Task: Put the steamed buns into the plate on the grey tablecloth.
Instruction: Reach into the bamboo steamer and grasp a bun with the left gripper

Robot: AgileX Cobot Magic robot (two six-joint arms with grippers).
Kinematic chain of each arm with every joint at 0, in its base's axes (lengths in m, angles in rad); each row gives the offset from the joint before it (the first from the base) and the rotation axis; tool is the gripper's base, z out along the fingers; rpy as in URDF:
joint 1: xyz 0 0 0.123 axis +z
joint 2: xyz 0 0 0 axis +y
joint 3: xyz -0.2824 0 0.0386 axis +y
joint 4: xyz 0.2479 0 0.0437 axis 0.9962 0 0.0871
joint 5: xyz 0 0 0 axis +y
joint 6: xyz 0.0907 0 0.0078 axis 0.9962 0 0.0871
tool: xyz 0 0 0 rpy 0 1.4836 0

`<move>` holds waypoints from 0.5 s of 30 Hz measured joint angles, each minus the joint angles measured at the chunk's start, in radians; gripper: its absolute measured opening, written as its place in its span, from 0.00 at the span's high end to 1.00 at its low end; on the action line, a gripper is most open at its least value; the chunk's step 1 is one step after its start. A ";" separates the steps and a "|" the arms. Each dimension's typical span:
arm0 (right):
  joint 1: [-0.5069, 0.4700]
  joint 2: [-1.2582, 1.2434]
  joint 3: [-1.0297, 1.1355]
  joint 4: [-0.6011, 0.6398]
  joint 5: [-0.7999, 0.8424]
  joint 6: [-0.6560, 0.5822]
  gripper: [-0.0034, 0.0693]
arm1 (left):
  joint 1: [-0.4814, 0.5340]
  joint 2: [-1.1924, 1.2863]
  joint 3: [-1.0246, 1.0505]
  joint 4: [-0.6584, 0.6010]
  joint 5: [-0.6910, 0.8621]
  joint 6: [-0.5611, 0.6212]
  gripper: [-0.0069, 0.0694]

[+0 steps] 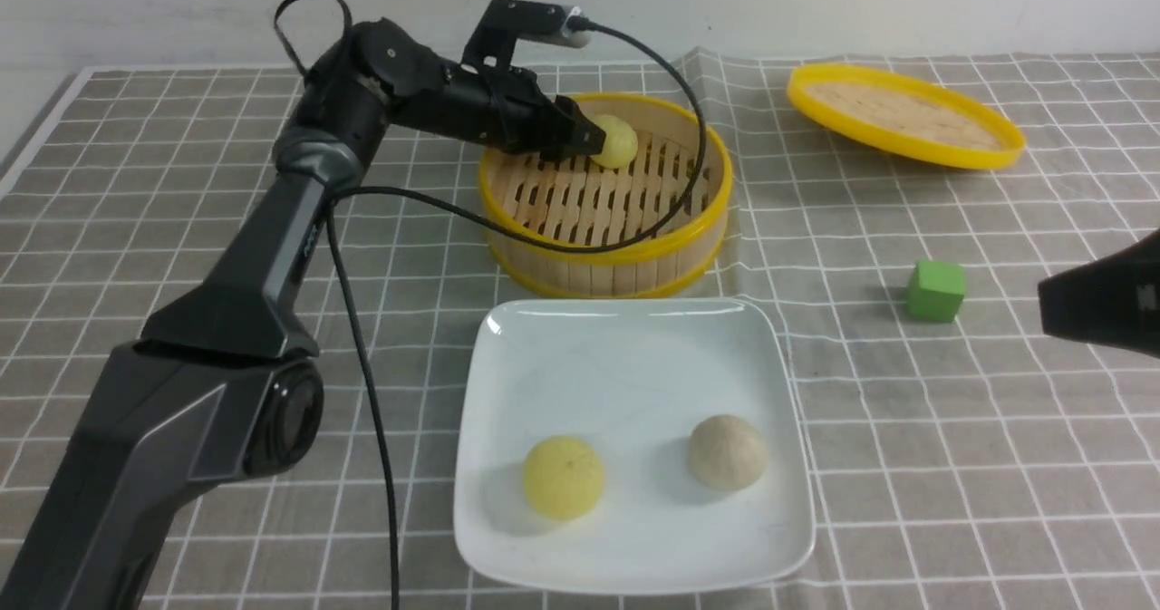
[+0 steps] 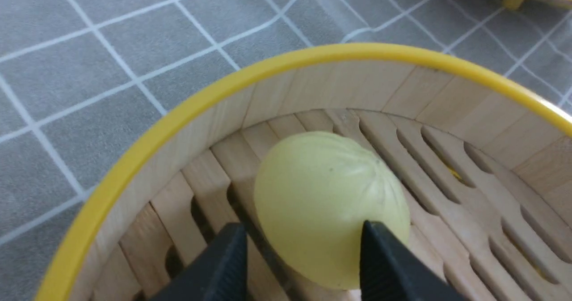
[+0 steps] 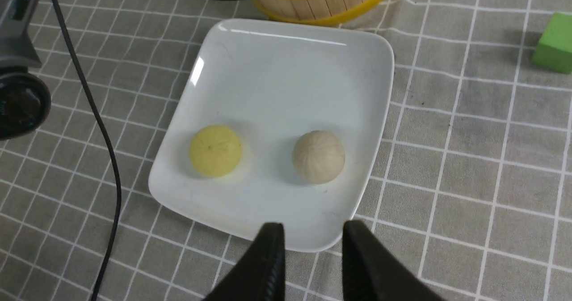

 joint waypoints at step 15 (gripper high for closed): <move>0.000 0.000 0.000 0.000 -0.012 0.000 0.66 | 0.005 0.011 0.000 -0.025 -0.008 0.041 0.41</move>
